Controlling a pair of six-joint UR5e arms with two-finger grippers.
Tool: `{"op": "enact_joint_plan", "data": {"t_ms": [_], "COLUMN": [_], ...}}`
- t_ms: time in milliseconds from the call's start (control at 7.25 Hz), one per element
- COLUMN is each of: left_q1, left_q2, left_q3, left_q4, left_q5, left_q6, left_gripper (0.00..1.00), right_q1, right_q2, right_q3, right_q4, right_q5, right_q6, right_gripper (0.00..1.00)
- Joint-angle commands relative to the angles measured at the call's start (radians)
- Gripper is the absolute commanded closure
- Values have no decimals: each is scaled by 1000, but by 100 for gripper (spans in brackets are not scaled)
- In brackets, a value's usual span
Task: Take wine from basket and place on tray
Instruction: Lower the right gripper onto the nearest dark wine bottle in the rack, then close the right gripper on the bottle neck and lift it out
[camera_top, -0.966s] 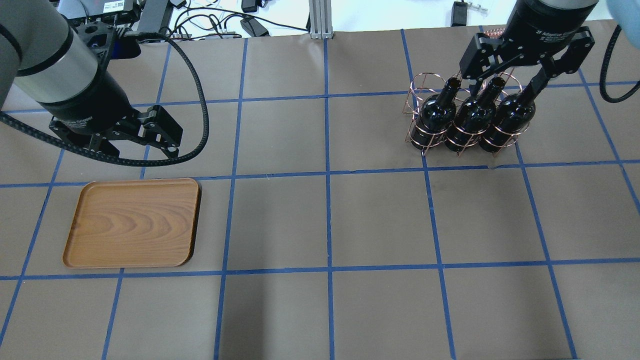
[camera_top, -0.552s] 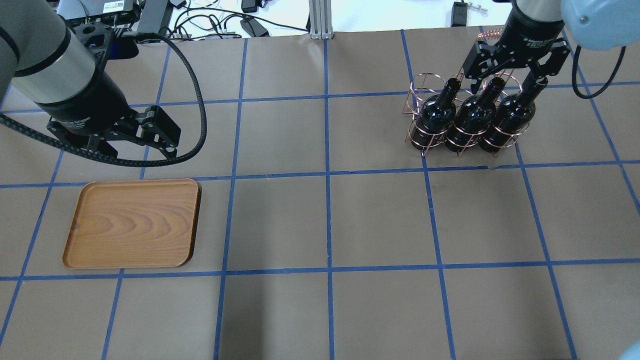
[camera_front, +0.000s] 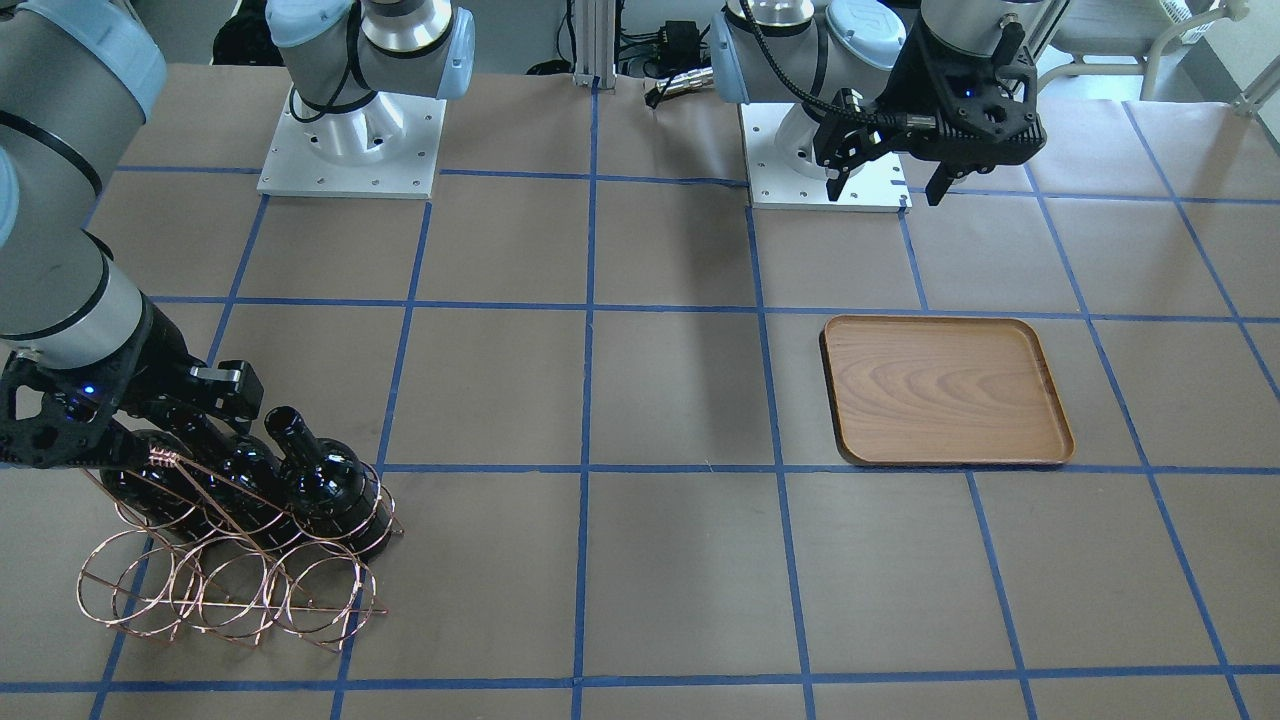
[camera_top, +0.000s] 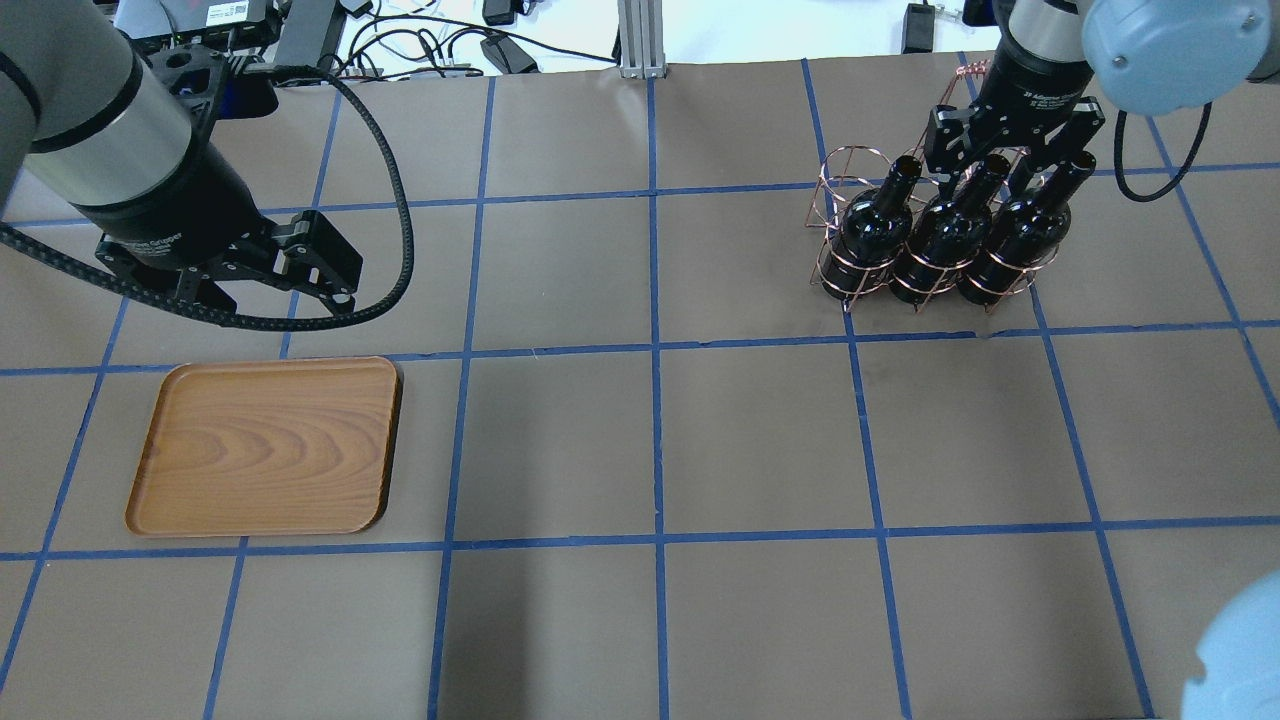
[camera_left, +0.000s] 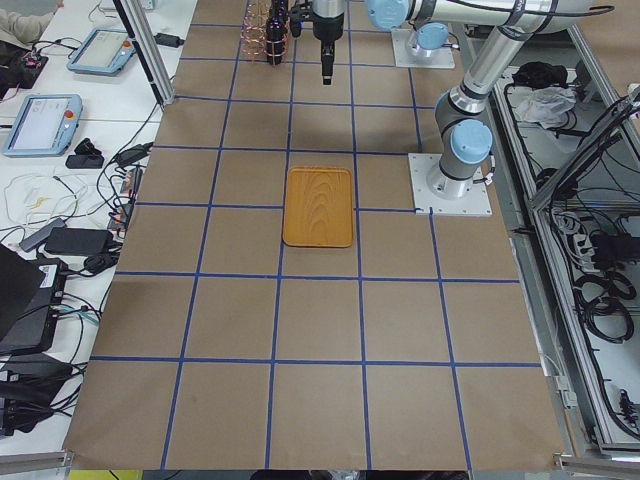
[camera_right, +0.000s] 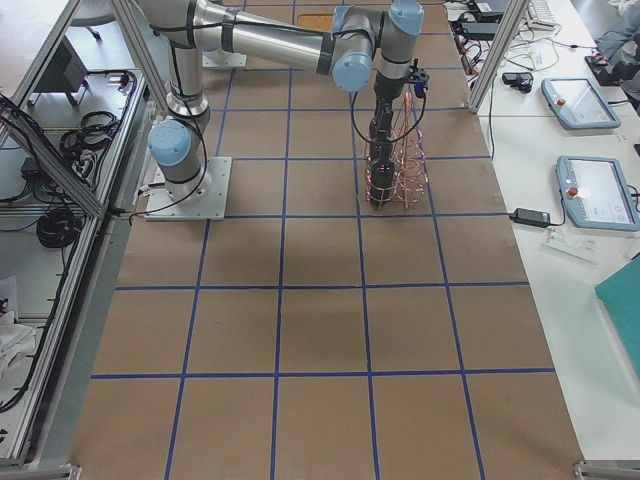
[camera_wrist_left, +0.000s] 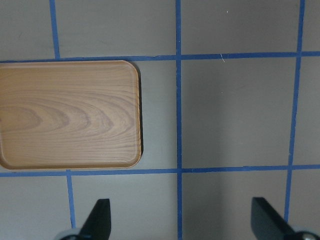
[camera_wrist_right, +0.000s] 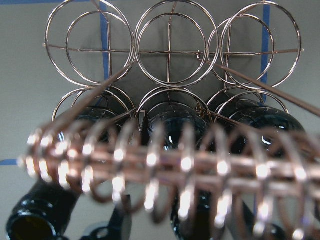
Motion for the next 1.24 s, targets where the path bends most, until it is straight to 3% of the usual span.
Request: {"op": "enact_joint_plan", "data": {"t_ms": [0, 138, 276, 552, 828, 1103], "left_q1": [0, 0, -2, -2, 4, 13], "left_q2": [0, -1, -1, -1, 3, 3], "left_q3": [0, 0, 0, 0, 3, 15], "left_q4": [1, 1, -1, 1, 3, 3], "left_q5": [0, 0, 0, -2, 0, 10], "left_q6": [0, 0, 0, 0, 2, 2], "left_gripper": [0, 0, 0, 0, 0, 0], "right_q1": [0, 0, 0, 4, 6, 41], "right_q2": [7, 7, 4, -26, -94, -187], "right_q3": [-9, -9, -10, -90, -206, -222], "right_q4": [-17, -17, -16, 57, 261, 383], "right_q5": [0, 2, 2, 2, 2, -11], "right_q6": [-4, -2, -1, 5, 5, 22], "right_gripper": [63, 77, 85, 85, 85, 84]}}
